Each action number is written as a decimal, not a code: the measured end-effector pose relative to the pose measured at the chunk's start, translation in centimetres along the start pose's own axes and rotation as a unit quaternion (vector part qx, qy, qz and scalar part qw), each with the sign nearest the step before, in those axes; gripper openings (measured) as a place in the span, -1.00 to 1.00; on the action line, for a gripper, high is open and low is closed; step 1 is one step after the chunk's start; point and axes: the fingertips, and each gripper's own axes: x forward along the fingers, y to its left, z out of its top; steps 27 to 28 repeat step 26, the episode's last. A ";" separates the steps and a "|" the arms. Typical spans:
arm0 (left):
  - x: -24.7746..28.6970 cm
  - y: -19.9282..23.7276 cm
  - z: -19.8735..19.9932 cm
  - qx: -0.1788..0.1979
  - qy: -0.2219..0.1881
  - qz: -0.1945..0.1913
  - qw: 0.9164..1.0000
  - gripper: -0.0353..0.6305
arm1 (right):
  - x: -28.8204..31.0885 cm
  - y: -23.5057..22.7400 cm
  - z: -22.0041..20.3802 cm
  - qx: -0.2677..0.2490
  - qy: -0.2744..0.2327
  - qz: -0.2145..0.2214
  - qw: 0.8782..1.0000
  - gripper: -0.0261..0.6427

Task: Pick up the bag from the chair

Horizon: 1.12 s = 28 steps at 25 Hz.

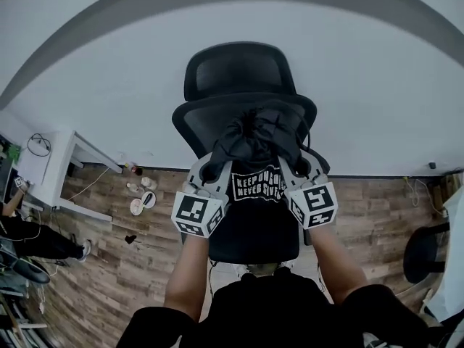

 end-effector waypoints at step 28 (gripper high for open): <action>0.3 -2.5 6.1 0.022 -0.047 -0.006 0.999 -0.79 | -2.5 -1.6 6.0 -0.022 -0.053 -0.024 0.998 -0.78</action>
